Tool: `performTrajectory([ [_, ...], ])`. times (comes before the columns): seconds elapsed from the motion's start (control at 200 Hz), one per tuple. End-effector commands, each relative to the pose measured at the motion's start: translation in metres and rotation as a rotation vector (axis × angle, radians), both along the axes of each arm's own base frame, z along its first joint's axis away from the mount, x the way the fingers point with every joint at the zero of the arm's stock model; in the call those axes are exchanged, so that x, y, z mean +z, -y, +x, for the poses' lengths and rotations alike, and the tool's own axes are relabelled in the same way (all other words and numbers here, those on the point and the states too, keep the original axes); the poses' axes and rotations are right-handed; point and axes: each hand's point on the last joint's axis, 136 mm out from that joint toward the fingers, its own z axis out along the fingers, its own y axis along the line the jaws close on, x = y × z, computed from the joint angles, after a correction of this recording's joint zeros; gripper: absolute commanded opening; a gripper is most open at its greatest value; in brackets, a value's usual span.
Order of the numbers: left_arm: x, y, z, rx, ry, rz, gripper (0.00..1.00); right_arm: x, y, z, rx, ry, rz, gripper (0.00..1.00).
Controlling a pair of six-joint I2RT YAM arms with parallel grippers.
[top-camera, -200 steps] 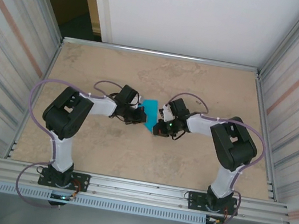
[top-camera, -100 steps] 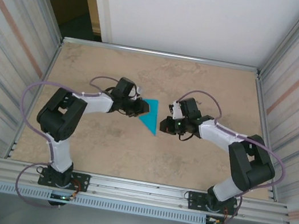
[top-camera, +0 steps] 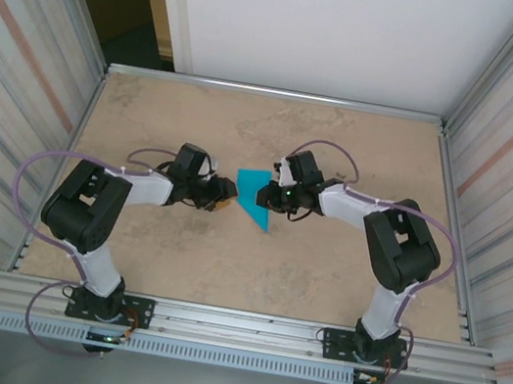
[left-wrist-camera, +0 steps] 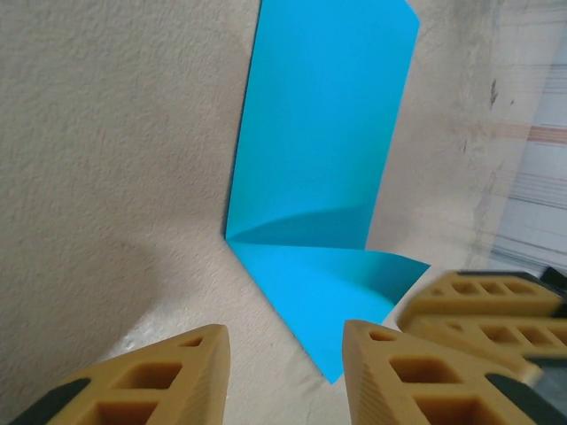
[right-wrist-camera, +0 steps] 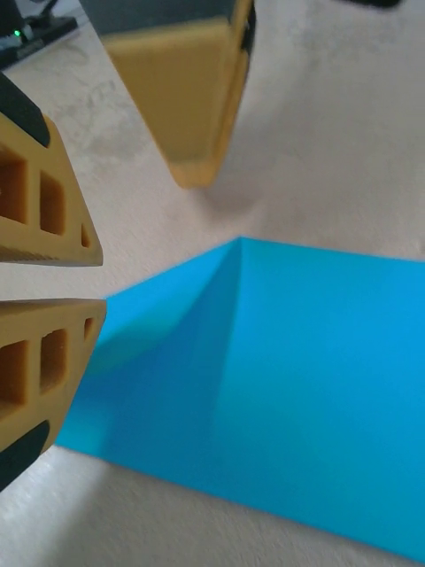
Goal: Fold a paper plane with a square sheet of paper (pick it up from the middle)
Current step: Fourth fold the wing at the center of the table.
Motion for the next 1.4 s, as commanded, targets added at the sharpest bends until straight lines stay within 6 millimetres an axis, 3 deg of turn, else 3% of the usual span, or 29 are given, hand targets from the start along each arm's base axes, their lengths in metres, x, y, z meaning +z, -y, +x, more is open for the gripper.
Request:
performTrajectory([
  [0.0, 0.005, 0.002, 0.007, 0.013, 0.010, -0.013, 0.42, -0.022, 0.011, 0.007, -0.043, -0.049, -0.064, 0.16],
  [0.2, 0.001, 0.008, 0.010, -0.002, -0.008, -0.019, 0.42, -0.042, 0.021, 0.006, -0.069, -0.087, -0.065, 0.17],
  [0.441, -0.002, 0.018, 0.016, -0.033, -0.017, -0.040, 0.42, -0.052, 0.027, 0.000, -0.070, -0.114, -0.069, 0.17],
  [0.516, -0.004, 0.020, 0.018, -0.037, -0.021, -0.041, 0.37, -0.052, 0.028, -0.001, -0.069, -0.117, -0.068, 0.16],
  [0.807, -0.006, 0.026, 0.027, -0.059, -0.019, -0.036, 0.35, -0.053, 0.030, -0.001, -0.070, -0.117, -0.068, 0.15],
  [1.117, -0.010, 0.023, 0.024, -0.065, -0.030, 0.000, 0.39, -0.054, 0.031, -0.001, -0.071, -0.119, -0.065, 0.15],
  [1.393, 0.005, 0.047, 0.024, -0.193, 0.020, -0.080, 0.28, -0.050, 0.029, 0.000, -0.062, -0.119, -0.049, 0.13],
])
